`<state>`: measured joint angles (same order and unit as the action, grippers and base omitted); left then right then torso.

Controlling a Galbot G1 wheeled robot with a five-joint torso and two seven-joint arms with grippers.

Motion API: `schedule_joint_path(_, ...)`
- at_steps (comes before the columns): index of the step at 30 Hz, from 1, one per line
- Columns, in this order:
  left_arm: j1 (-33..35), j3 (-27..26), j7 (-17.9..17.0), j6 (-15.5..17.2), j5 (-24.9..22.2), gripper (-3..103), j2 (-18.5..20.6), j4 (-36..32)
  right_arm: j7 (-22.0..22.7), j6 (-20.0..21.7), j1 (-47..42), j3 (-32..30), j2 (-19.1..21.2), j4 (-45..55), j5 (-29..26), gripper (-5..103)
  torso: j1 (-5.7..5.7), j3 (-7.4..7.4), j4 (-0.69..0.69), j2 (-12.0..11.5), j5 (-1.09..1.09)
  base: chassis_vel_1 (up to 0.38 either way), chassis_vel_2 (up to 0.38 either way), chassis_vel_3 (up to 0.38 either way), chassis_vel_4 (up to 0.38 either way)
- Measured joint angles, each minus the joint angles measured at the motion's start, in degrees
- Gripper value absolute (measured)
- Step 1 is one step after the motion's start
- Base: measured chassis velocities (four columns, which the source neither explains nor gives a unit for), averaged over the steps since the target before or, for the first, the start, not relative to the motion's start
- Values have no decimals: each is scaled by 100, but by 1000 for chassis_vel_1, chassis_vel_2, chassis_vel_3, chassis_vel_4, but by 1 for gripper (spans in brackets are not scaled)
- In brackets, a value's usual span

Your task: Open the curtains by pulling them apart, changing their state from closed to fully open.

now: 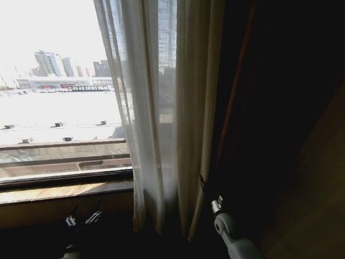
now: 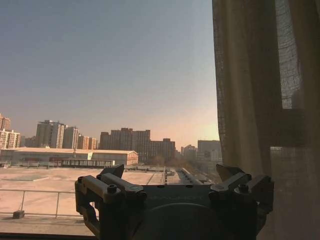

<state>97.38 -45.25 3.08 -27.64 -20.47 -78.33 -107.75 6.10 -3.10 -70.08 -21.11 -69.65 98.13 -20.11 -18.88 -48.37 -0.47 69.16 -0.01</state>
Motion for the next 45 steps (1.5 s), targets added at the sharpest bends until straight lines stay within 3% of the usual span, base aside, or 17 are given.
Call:
schedule_joint_path(1,0,0,0,0,0,100,0,0,-29,-11,-29,-3,4,32,24,58,0,0,0,0,0,0,0,0,0)
schedule_joint_path(2,0,0,0,0,0,100,0,0,-106,-63,-102,-12,9,115,79,69,0,0,0,0,0,0,0,0,0)
schedule_joint_path(3,0,0,0,0,0,100,0,0,-106,-63,-102,-12,9,115,79,69,0,0,0,0,0,0,0,0,0)
schedule_joint_path(5,0,0,0,0,0,100,0,0,-167,-113,-149,-17,11,176,114,79,0,0,0,0,0,0,0,0,0)
schedule_joint_path(13,0,1,0,0,0,100,0,0,-323,-219,-171,1,12,163,228,100,0,0,0,0,1,54,18,-34,-21)
schedule_joint_path(28,0,0,0,0,0,100,-1,0,-537,-326,-105,34,50,76,240,100,1,0,1,1,0,238,178,-250,-165)
schedule_joint_path(45,0,0,0,0,0,100,0,0,-734,-596,28,23,12,-206,164,100,0,0,1,1,2,365,326,-370,-324)
